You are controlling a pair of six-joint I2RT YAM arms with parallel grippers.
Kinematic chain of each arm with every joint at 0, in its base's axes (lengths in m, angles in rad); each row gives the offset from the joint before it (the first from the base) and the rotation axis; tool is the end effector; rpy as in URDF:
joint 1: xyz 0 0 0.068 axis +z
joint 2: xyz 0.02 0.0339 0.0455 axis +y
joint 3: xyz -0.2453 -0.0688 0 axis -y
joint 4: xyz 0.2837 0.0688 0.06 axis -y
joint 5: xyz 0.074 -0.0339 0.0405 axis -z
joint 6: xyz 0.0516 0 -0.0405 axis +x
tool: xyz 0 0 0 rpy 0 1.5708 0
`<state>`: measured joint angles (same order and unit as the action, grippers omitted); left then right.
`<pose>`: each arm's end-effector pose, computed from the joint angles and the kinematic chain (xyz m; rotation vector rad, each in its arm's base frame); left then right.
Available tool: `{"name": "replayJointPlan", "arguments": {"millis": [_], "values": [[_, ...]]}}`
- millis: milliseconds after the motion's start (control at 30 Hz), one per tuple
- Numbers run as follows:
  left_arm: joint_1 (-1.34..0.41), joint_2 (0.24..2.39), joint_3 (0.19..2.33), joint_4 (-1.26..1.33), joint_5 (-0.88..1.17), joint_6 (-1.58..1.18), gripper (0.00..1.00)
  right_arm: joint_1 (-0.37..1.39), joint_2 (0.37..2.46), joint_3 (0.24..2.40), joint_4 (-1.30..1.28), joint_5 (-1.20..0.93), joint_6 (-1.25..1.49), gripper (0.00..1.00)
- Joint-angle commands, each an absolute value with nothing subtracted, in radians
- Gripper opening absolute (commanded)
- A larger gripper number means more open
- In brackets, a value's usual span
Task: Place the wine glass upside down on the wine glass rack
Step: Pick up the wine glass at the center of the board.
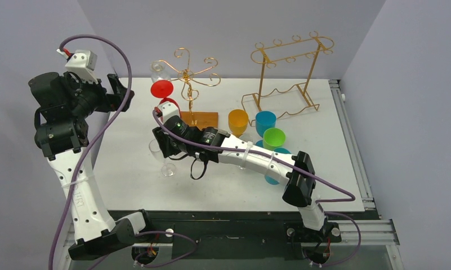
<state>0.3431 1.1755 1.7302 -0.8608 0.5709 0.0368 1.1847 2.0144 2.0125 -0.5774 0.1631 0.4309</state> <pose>0.2420 0.0569 0.5049 0.1076 1.8323 -0.2689 0.2012 0.4727 0.3261 -0.7321 2.1185 0.7488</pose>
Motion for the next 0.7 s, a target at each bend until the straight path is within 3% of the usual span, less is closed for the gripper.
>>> {"name": "replayJointPlan", "arguments": {"millis": [0,533,667], "values": [[0.351,1.173,1.720,-0.819,0.601,0.028,0.96,1.157,2.024,2.041,-0.535,0.134,0.443,0.45],[0.357,1.173,1.712,-0.815,0.584,0.009,0.98,1.141,2.133,2.118,-0.523,0.086,0.453,0.43],[0.357,1.171,1.705,-0.807,0.593,0.009,0.98,1.137,2.145,2.126,-0.548,0.079,0.448,0.38]]}}
